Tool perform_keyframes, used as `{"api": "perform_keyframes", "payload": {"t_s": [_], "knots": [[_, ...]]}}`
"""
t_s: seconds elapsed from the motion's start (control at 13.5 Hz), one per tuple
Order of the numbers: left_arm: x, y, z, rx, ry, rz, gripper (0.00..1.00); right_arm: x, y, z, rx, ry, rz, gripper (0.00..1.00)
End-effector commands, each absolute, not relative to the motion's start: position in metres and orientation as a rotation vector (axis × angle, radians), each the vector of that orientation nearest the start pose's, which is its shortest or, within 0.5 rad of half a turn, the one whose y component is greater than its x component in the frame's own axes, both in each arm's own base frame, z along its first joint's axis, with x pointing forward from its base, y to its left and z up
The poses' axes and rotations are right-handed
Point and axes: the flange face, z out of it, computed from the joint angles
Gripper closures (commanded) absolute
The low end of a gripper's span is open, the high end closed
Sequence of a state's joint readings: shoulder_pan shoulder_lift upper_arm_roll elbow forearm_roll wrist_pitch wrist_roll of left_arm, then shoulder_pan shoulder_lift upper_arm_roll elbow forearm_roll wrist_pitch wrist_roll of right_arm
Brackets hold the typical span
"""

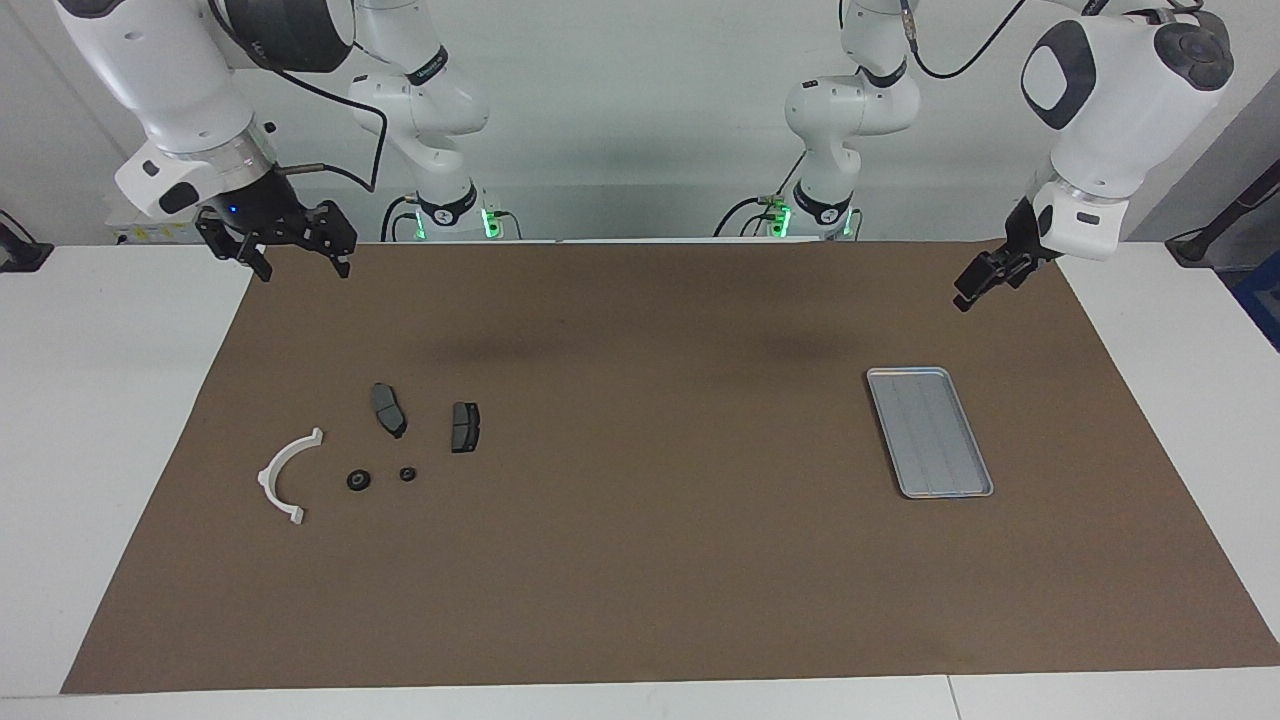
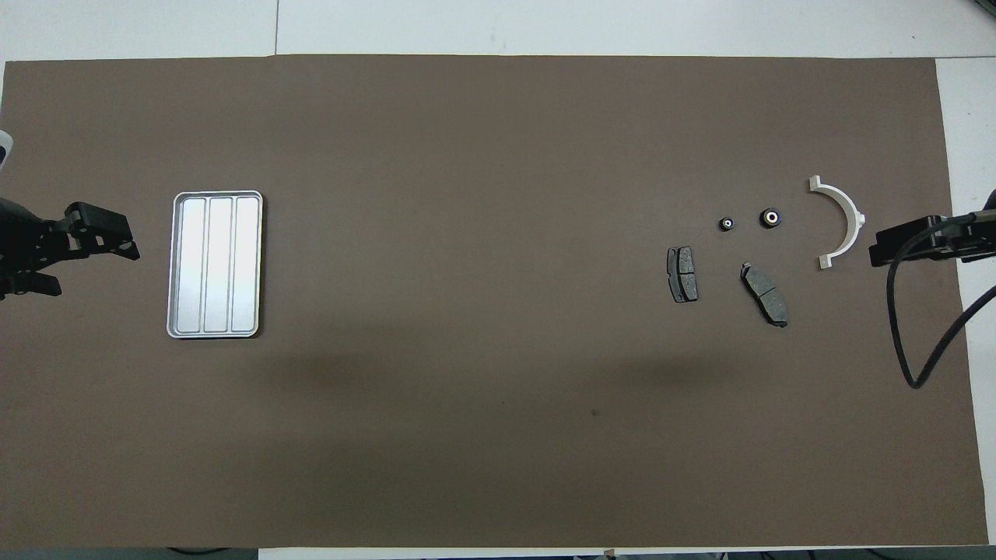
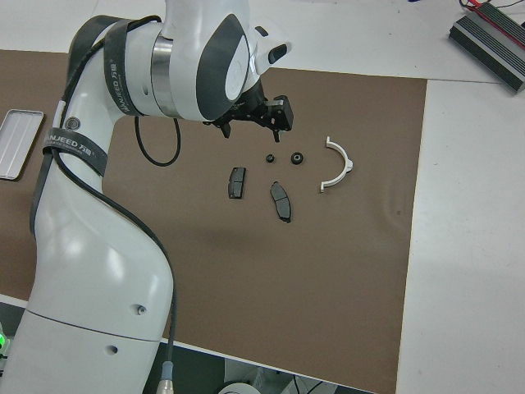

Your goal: Place bearing gear from tray to pile

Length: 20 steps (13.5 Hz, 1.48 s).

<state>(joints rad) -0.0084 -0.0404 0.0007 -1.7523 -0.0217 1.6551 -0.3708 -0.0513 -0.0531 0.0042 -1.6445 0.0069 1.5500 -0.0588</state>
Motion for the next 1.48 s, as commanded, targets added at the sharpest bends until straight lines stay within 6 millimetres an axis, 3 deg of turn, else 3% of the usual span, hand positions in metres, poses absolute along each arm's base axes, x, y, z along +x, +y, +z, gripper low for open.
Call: {"api": "perform_keyframes", "payload": {"t_s": [0.0,0.22,0.37,0.59,0.89,1.41], "knots": [[0.537,-0.007,0.570,-3.110,-0.562,0.080,0.00,0.522,-0.029,0.620,-3.125,0.020,0.028,0.00],[0.537,-0.012,0.573,-3.113,-0.553,0.071,0.00,0.527,-0.030,0.619,-3.133,0.005,0.021,0.00],[0.534,-0.010,0.594,-3.121,-0.561,0.004,0.00,0.527,-0.032,0.619,-3.143,0.010,0.019,0.00],[0.523,-0.012,0.606,-3.121,-0.555,0.009,0.00,0.528,-0.036,0.620,-3.176,0.011,0.003,0.00],[0.518,-0.025,0.608,-3.124,-0.511,0.020,0.00,0.526,-0.048,0.621,-3.187,0.042,0.005,0.00],[0.515,-0.019,0.606,-3.117,-0.529,0.038,0.00,0.525,-0.047,0.619,-3.181,0.045,0.021,0.00]]}}
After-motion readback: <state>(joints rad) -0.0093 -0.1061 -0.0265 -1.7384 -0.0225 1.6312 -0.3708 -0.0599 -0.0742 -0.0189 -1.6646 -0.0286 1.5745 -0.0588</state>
